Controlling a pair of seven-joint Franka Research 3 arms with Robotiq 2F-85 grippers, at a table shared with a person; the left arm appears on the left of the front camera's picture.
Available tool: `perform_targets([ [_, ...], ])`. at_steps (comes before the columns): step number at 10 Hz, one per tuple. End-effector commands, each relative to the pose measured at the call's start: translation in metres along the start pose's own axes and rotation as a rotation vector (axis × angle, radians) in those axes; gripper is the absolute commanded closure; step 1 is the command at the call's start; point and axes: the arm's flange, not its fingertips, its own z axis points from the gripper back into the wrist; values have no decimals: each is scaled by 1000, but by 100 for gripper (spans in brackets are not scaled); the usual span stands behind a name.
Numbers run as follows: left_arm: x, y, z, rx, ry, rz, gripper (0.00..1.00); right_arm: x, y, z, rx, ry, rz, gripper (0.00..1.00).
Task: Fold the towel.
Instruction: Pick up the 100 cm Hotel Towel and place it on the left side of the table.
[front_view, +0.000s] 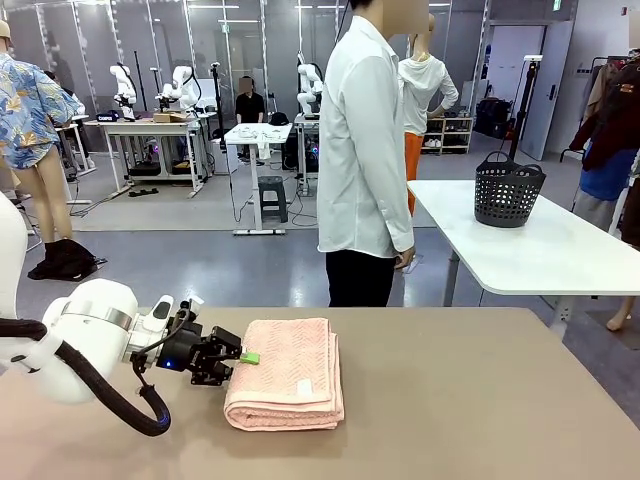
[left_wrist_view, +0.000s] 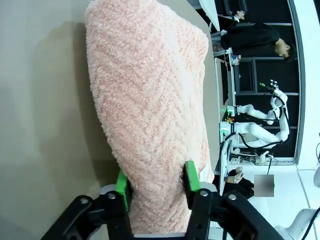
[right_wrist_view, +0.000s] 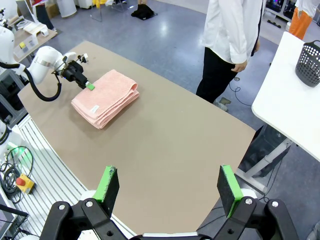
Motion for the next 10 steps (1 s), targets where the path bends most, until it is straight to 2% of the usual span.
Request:
perform_targets([
  [1,1,5,-8,-46,-29,-21,87,0,0,-1,-1,-2,-1,0],
  [2,1,5,-9,-45,-28,-19,96,0,0,-1,-1,-2,-1,0],
  [3,1,4,-10,-46,-27,-24,100,0,0,-1,-1,-2,-1,0],
  [6,1,2,-12,-52,-22,-26,100,0,0,-1,-1,-2,-1,0],
  [7,0,-2,-17,-39,13,-60,100,0,0,-1,-1,-2,-1,0],
  [8,-1,1,-2,-9,7,-4,100,0,0,-1,-1,-2,-1,0],
  [10,-1,1,-2,-9,7,-4,100,0,0,-1,-1,-2,-1,0],
])
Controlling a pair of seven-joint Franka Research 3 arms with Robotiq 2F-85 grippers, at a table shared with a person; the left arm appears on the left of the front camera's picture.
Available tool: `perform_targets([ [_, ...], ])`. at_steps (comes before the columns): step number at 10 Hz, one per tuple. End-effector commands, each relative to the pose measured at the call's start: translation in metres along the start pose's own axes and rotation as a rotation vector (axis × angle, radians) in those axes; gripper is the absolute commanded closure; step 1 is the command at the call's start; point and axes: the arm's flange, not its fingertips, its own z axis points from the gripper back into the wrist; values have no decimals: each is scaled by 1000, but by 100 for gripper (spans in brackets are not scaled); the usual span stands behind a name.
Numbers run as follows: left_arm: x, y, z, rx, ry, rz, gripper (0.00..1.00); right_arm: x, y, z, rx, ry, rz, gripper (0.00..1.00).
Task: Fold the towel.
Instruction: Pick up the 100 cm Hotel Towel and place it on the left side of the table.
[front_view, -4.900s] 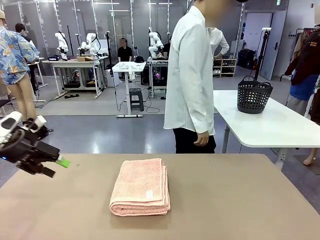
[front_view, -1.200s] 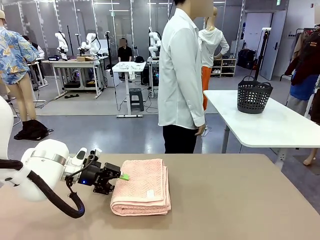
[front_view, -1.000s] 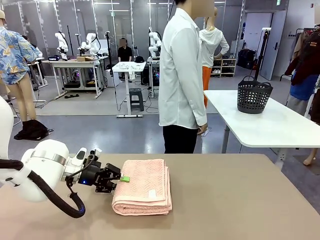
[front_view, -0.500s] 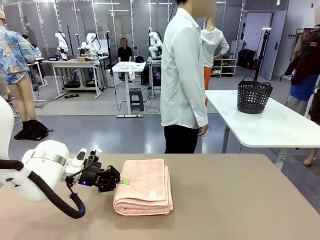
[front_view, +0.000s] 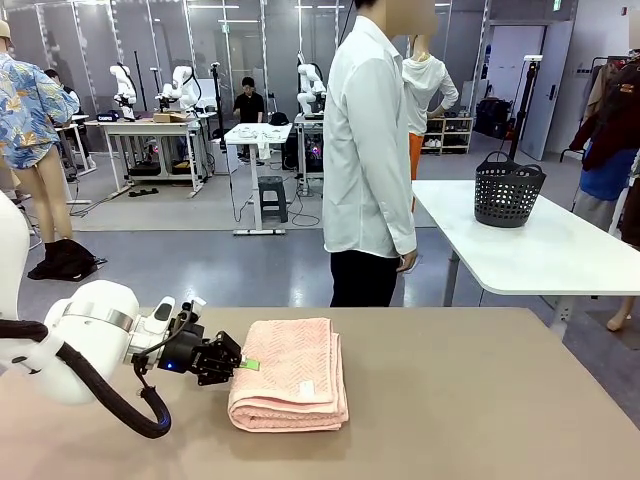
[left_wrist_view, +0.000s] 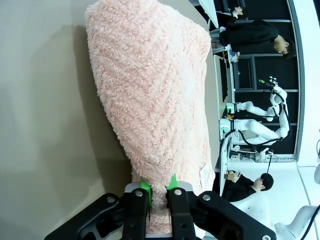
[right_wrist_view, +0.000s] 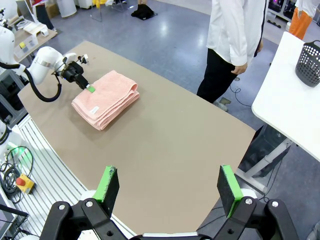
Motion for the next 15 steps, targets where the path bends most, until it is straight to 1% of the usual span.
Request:
perform_targets([
  [1,1,0,1,-2,-5,6,100,0,0,-1,-1,-2,-1,0],
  [3,1,0,1,-2,-5,6,100,0,0,-1,-1,-2,-1,0],
  [4,0,0,0,0,0,1,86,0,0,-1,-1,-2,-1,0],
  [5,9,-4,19,-1,-12,-17,87,0,0,-1,-1,-2,-1,0],
  [7,16,-18,58,0,66,39,87,0,0,-1,-1,-2,-1,0],
  [8,19,-22,78,32,69,29,87,0,0,-1,-1,-2,-1,0],
  [11,16,-24,146,112,47,-51,87,0,0,-1,-1,-2,-1,0],
  [12,15,-18,179,136,1,-72,87,0,0,-1,-1,-2,-1,0],
  [14,9,-7,237,137,-2,-83,87,0,0,-1,-1,-2,-1,0],
  [15,4,1,261,161,6,-110,87,0,0,-1,-1,-2,-1,0],
])
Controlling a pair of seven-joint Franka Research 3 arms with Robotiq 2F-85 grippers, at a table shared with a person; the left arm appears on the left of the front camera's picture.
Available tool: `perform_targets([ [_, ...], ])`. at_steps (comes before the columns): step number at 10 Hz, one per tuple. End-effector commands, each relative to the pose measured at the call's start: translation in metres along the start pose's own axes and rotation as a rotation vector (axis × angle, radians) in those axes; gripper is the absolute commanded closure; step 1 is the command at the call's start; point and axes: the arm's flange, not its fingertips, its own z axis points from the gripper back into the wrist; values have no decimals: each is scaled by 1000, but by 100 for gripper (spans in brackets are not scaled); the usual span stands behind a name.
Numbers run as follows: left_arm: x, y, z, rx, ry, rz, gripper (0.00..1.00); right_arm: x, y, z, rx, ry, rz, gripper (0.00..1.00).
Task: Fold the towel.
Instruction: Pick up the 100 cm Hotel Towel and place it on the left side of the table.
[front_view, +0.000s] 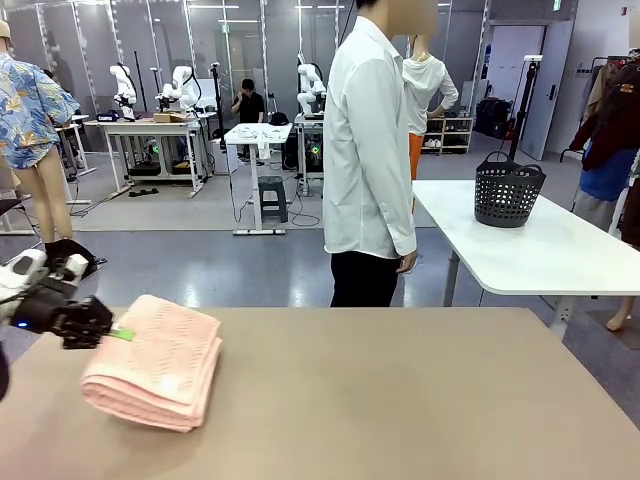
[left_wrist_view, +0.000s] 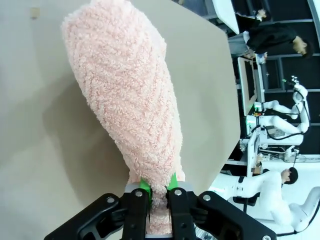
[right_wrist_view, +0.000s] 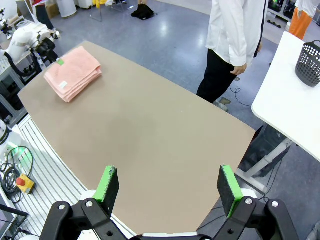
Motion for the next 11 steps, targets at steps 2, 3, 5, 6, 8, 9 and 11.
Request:
perform_targets([
  [2,-13,24,58,5,8,-72,87,0,0,0,-1,-2,-1,0],
  [3,-14,35,79,23,12,-83,87,0,0,0,-1,-2,-1,0],
  [5,-13,68,108,67,12,-60,87,0,0,0,-1,-2,-1,0],
  [6,-13,78,114,105,-12,-54,87,0,0,0,-1,-2,-1,0],
  [8,-15,85,115,179,-2,-48,76,0,0,0,-1,-2,-1,0],
  [9,-16,84,116,192,7,-50,52,0,0,0,-1,-2,-1,0],
  [11,-16,77,119,235,0,-60,19,0,0,0,-1,-2,-1,0],
])
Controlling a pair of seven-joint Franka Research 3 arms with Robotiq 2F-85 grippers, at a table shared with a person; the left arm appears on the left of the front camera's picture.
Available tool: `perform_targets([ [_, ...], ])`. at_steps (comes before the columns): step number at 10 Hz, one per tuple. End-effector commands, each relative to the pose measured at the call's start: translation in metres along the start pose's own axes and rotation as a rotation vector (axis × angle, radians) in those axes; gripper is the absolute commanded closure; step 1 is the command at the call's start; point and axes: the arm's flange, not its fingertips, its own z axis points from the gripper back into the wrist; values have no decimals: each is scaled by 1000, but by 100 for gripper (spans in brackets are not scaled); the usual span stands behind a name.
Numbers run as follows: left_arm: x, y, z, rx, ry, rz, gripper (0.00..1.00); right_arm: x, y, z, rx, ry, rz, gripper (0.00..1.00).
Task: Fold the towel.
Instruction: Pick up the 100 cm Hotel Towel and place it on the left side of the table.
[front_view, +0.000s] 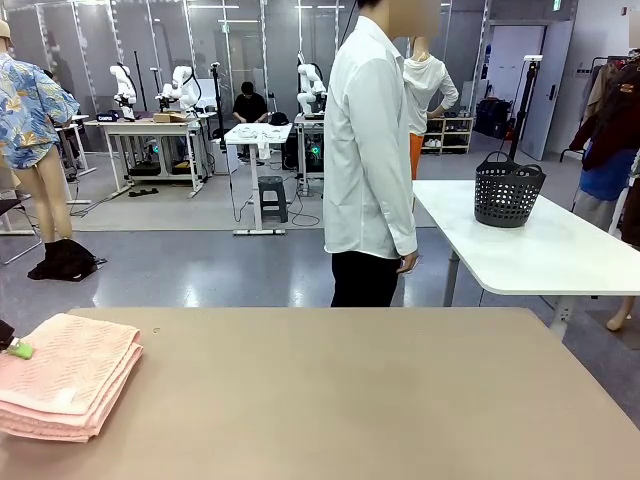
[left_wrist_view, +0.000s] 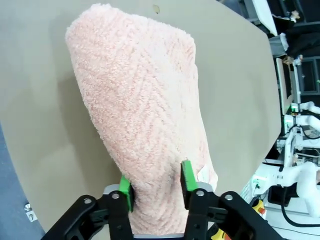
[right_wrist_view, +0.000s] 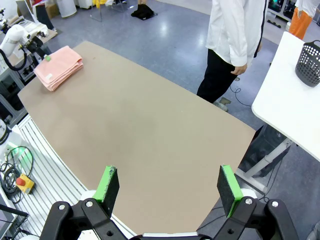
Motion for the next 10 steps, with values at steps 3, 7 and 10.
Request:
perform_targets([
  [3,3,-20,18,196,-16,-52,0,0,0,-1,-1,-2,-1,0],
  [7,15,-68,37,290,-34,-173,0,0,0,-1,-1,-2,-1,0],
  [10,11,-75,30,291,-22,-195,0,0,0,-1,-1,-2,-1,0],
])
